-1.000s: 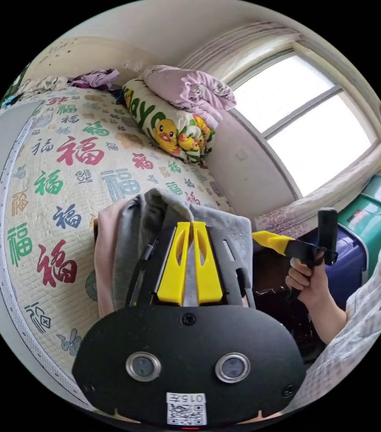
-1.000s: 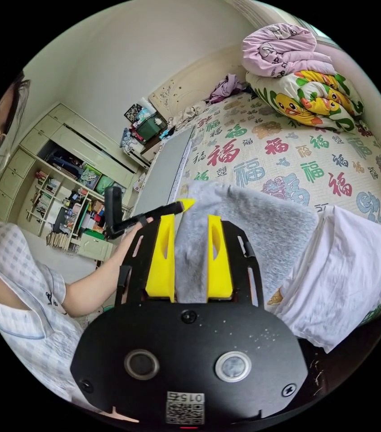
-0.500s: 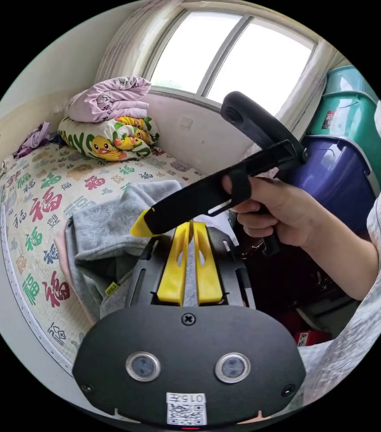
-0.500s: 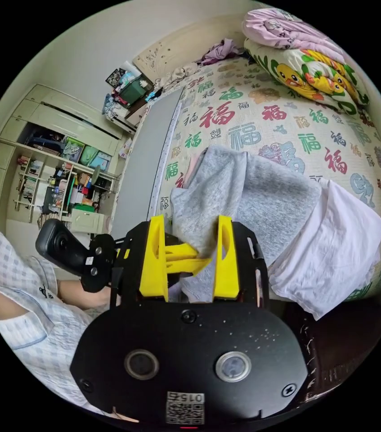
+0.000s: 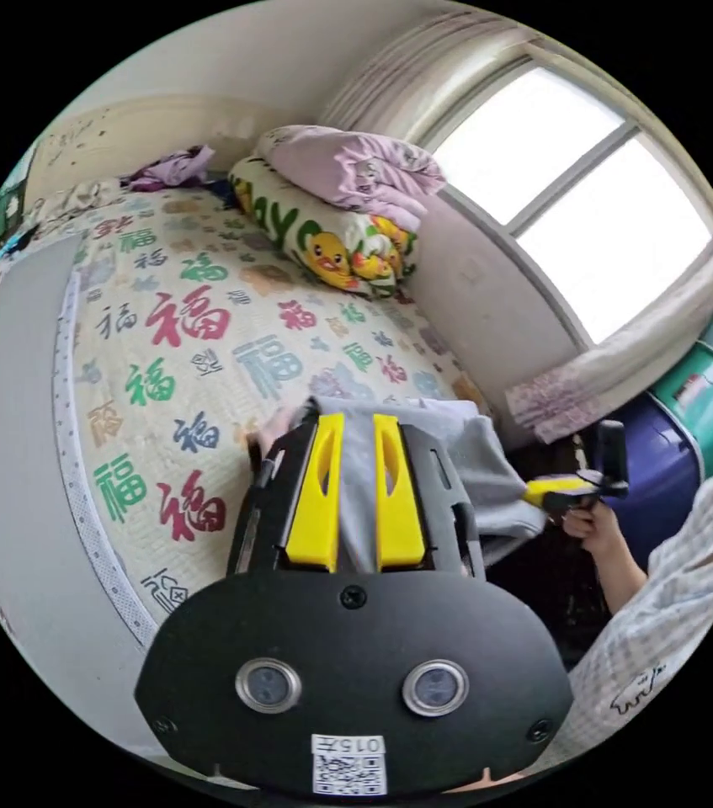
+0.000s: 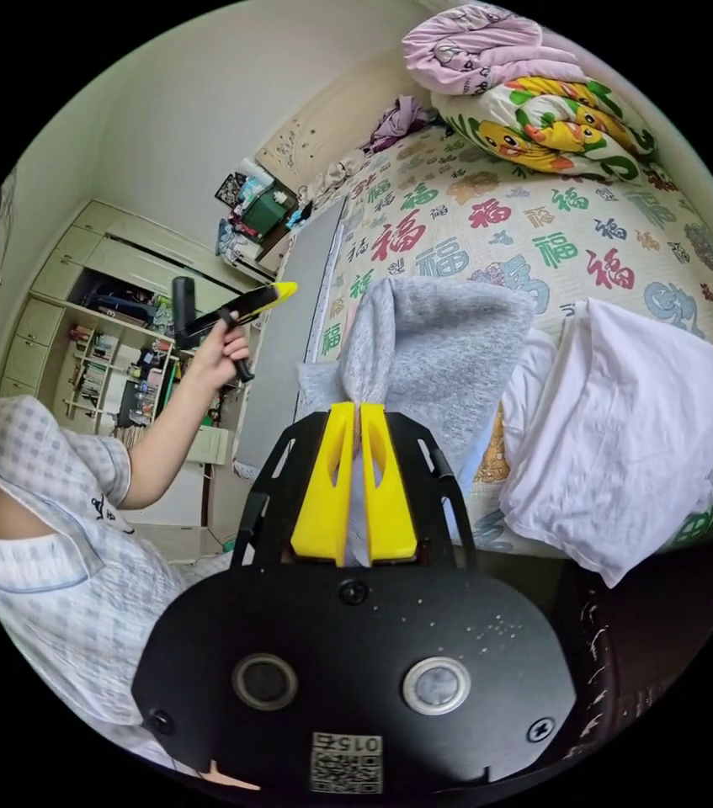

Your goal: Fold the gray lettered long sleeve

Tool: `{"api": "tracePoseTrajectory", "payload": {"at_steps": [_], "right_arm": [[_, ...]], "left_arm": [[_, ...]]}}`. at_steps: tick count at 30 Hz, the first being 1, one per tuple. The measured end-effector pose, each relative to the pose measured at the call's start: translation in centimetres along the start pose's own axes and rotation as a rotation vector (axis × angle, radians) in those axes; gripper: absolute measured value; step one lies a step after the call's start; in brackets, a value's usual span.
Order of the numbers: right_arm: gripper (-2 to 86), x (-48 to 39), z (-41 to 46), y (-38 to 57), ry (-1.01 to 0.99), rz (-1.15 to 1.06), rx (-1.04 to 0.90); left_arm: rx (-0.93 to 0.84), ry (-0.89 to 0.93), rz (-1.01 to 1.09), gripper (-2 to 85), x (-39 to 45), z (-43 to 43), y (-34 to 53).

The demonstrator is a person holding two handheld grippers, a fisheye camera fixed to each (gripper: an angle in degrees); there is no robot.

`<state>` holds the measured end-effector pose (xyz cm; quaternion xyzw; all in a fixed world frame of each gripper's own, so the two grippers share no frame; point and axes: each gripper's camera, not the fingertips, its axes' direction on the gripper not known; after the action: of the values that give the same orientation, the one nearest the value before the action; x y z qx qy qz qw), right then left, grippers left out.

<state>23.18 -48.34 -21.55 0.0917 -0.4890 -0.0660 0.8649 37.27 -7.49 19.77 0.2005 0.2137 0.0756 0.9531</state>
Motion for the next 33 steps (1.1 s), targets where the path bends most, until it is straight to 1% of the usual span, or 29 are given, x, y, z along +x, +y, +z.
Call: {"api": "tracePoseTrajectory", "payload": {"at_steps": [1,2,3,5,7,11,13,17,19,23,25,26,27,28,29,31,33], "right_arm": [[0.2,-0.2,-0.8,0.5,0.008,0.001,0.006],[0.2,-0.5,-2.6,1.6,0.027,0.006,0.020],[0.2,-0.7,-4.3,2.7,0.045,0.016,0.036],[0.2,-0.9,-7.0,4.3,0.055,0.031,0.068],[0.2,-0.9,-9.6,6.0,0.050,0.054,0.111],[0.1,-2.4,-14.6,9.7,0.068,0.074,0.237],[0.1,-3.8,-16.4,11.2,0.075,0.062,0.303],[0.0,-6.5,-20.4,14.8,0.007,0.063,0.448],[0.0,-8.3,-22.1,16.4,-0.019,0.044,0.499],[-0.1,-13.5,-26.7,20.8,-0.060,-0.023,0.629],[-0.1,-15.9,-28.6,22.7,-0.107,-0.071,0.692],[-0.1,-17.7,-29.6,23.7,-0.131,-0.106,0.726],[-0.1,-19.6,-30.3,24.5,-0.148,-0.131,0.745],[-0.1,-20.5,-30.6,24.8,-0.153,-0.138,0.753],[-0.1,-22.5,-30.8,25.2,-0.156,-0.160,0.761],[-0.1,-25.8,-30.3,25.5,-0.144,-0.201,0.764],[-0.2,-29.9,-28.3,25.3,-0.154,-0.229,0.745]], "left_arm": [[-0.043,0.056,-0.035,9.6,-0.9,1.3,-0.9],[-0.066,0.075,-0.048,10.3,-1.2,2.0,-1.3],[-0.101,0.084,-0.093,11.0,-1.8,3.1,-1.8],[-0.105,0.072,-0.160,11.2,-2.6,4.1,-2.0],[-0.101,0.106,-0.239,10.4,-3.1,3.8,-1.9],[-0.052,0.129,-0.248,5.3,-2.8,-0.3,-1.0],[0.014,0.181,-0.237,1.7,-2.6,-4.5,-0.3],[0.106,0.306,-0.212,0.0,-2.1,-11.5,1.2],[0.206,0.483,-0.220,-0.4,-2.1,-16.3,2.9],[0.370,0.643,-0.158,-0.7,-1.8,-25.0,5.6],[0.498,0.726,-0.137,-0.8,-2.6,-31.8,7.6],[0.531,0.739,-0.132,-0.8,-3.0,-33.6,8.1],[0.593,0.745,-0.118,-0.8,-3.6,-37.4,9.0],[0.643,0.727,-0.102,-0.8,-4.3,-41.2,9.9],[0.665,0.713,-0.094,-0.8,-4.7,-43.2,10.3],[0.748,0.650,-0.071,-0.8,-6.1,-50.6,12.2],[0.801,0.626,-0.077,-0.8,-7.7,-55.6,13.6]]}}
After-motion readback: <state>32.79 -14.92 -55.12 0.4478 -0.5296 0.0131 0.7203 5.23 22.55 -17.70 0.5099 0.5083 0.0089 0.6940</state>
